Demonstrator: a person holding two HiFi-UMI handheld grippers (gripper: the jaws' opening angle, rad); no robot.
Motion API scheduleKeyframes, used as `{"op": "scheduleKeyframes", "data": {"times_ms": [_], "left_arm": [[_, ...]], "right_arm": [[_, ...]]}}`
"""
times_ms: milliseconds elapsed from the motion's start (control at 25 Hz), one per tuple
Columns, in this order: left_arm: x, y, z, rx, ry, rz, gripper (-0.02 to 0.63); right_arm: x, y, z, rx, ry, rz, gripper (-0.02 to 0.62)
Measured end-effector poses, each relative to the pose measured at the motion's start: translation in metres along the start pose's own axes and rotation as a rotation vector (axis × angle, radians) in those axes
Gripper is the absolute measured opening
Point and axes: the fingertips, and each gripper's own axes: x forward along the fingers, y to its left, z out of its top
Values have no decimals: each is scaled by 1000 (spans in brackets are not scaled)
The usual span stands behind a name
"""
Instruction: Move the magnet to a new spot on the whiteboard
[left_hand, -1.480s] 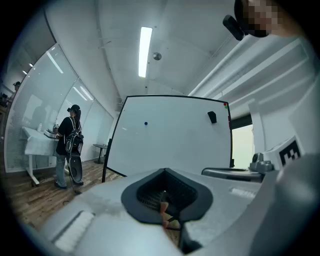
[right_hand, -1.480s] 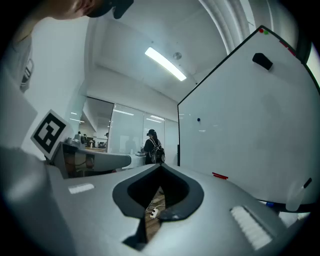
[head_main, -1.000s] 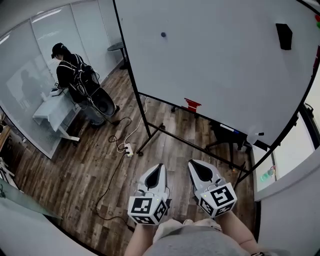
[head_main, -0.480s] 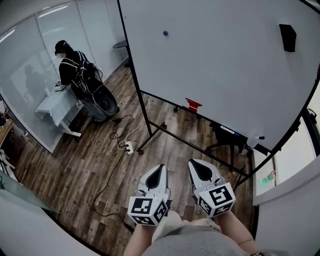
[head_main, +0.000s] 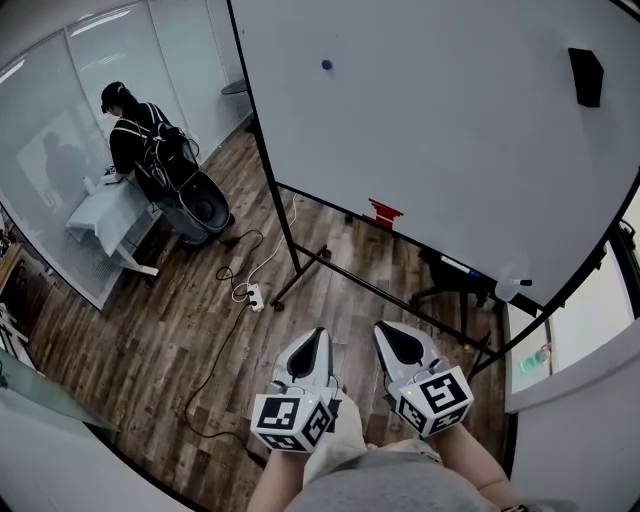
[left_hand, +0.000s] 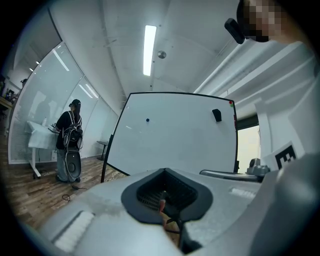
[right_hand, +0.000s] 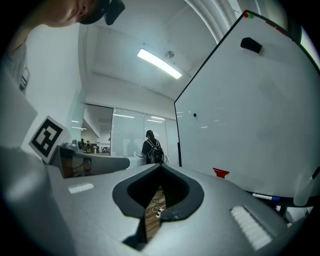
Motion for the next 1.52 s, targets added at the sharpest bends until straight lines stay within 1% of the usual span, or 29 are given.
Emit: {"op": "scheduleKeyframes", "data": {"times_ms": [360,520,720,880,1160,1520], "left_arm": [[61,24,18,-8,-19,-38,3],[93,44,30,-8,-22,-52,3],[139,73,44,3,-23,-85,3],[174,94,61,10,-19,-118,3],[241,121,100,41,-16,-199,3],[320,145,145,80,-41,-266,3]], "right_arm": [[45,-36,16,-2,-29,-3,2],[75,-52,24,-25,-38,-17,2],[122,-75,34,-39,-58,-56,2],[159,-91,43,-44,-61,-69,2],[220,-120,57,-46,-60,-106,2],[275,-151,68,-59,-75,-153,2]]}}
